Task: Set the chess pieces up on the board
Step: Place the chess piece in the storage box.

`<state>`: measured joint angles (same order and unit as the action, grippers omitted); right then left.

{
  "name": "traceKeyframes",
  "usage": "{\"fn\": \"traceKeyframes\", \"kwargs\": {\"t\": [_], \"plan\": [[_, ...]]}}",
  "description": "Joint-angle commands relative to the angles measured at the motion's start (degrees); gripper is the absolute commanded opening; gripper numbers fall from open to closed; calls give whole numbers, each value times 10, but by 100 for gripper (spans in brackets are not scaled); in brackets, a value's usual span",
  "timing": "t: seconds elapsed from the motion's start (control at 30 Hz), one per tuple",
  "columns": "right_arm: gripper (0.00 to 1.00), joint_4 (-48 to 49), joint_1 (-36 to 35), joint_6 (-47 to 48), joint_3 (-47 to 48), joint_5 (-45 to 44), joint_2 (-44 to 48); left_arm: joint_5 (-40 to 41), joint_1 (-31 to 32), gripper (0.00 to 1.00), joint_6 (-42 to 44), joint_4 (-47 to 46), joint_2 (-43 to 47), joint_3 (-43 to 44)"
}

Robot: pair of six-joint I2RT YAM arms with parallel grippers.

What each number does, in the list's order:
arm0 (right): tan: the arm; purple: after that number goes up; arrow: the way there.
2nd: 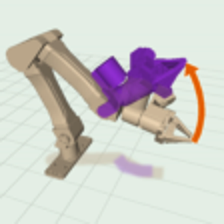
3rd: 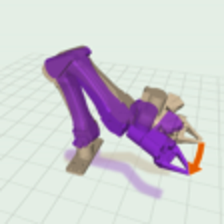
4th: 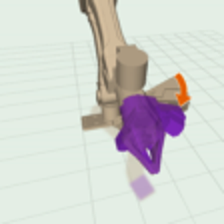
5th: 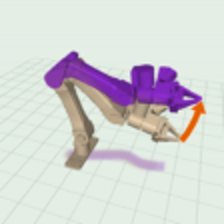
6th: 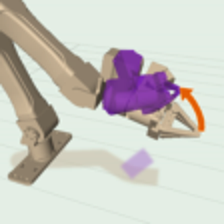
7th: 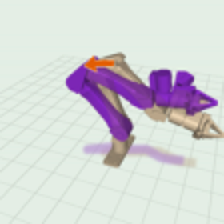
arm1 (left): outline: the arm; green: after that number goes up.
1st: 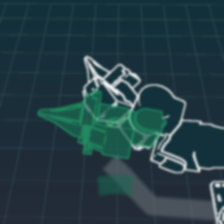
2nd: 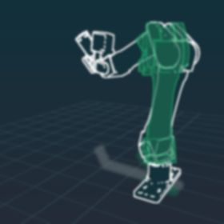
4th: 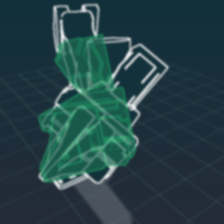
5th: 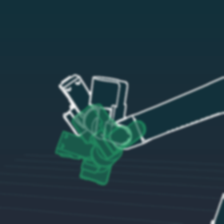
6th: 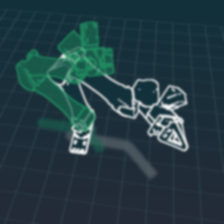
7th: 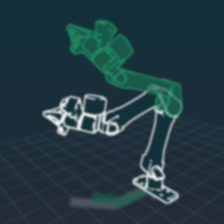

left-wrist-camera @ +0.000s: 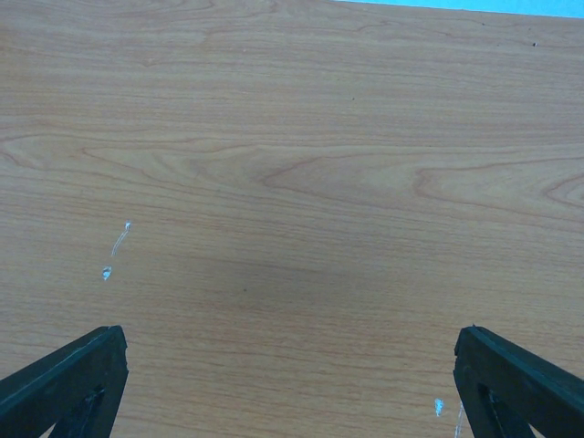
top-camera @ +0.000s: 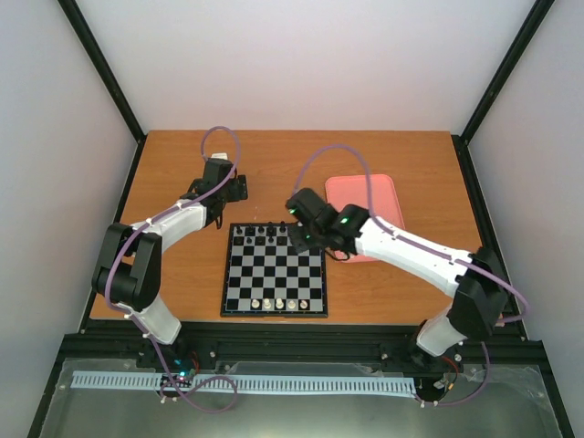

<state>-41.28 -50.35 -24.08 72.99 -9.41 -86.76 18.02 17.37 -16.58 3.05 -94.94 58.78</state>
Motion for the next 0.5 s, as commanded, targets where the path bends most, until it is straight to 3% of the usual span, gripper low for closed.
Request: {"fn": "traceKeyframes", "kwargs": {"t": [0.0, 0.1, 0.47], "plan": [[8, -16, -70, -2, 42, 0, -47, 7, 1, 100, 7, 3, 18, 15], [7, -10, -99, 15, 64, 2, -77, 5, 1, 100, 6, 4, 20, 14], [7, 29, -105, 97, 64, 63, -135, 7, 1, 100, 12, 4, 22, 13]]}}
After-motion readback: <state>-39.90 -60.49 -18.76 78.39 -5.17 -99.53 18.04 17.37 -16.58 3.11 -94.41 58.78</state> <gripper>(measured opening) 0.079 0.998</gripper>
